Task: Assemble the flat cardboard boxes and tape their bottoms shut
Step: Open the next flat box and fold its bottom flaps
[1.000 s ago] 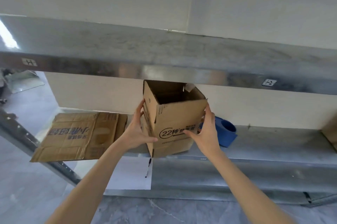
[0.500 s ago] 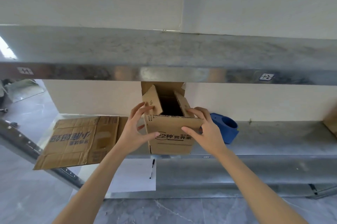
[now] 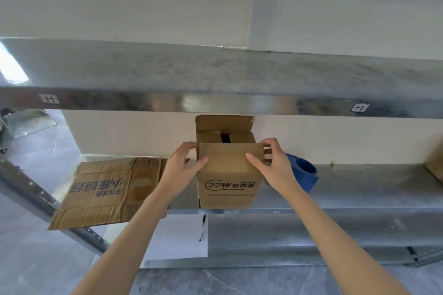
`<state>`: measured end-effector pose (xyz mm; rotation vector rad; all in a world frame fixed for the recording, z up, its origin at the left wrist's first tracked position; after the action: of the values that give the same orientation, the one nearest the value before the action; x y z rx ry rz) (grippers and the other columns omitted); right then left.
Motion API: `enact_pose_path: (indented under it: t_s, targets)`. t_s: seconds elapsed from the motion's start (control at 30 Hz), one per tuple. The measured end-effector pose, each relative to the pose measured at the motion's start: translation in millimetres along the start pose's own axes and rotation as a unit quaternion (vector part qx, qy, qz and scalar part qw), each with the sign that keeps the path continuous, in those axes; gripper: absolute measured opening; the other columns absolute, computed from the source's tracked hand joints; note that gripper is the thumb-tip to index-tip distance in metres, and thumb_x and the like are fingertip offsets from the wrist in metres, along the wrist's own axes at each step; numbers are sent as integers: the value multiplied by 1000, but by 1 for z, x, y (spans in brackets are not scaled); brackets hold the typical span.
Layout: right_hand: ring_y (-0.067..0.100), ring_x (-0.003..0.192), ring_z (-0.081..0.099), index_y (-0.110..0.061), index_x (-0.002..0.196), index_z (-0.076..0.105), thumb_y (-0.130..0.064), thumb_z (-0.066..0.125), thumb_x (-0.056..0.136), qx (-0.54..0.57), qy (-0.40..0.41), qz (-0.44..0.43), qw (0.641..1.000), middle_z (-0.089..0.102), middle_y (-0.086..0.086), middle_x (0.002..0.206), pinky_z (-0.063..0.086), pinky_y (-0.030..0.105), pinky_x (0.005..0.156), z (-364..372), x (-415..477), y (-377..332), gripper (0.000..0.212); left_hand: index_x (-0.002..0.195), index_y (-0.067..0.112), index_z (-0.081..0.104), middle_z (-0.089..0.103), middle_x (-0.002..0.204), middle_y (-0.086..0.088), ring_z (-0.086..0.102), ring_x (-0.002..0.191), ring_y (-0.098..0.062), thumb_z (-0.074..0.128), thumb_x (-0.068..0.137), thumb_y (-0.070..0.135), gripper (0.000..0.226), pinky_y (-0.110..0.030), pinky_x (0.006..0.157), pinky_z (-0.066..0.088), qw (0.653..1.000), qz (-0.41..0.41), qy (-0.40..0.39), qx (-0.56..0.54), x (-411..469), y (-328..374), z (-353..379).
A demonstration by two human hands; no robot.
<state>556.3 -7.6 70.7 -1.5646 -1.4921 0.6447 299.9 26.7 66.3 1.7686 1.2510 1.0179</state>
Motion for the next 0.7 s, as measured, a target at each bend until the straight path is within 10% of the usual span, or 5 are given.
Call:
enact_pose_path:
  t_s: [0.27,0.47,0.7]
  targets:
    - [5,118,47,-37,146,26,-40,78,82,-35,-27,-37,998,31,-19,144,45,25,93,1,14,-7,83,142,40,25,26,146,14,50,112,3,80,81,23,84,-13,81,42,999,33,-10,33,17,3,-7]
    - [-3,141,17,-45,153,1,-35,79,82,-36,-108,-17,993,10,-17,162,21,27,114,1,24,-12,106,155,31,0,11,162,5,49,116,-21,80,80,18,111,-38,89,50,992,45,-82,86,31,7,-10]
    - [-3,126,32,-36,150,31,-33,72,89,-97,-136,-40,985,32,-16,140,35,32,112,2,25,-17,74,146,30,40,34,138,17,48,122,-13,76,84,19,72,-26,88,44,989,62,-80,112,28,1,-10]
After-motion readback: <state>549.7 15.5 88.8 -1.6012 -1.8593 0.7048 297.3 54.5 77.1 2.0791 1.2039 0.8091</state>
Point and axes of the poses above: each hand's wrist, its own x-axis towards the middle knuckle, its own z-axis out of the palm, y = z × x, the point moved 4 cm from there along x, towards the middle knuckle
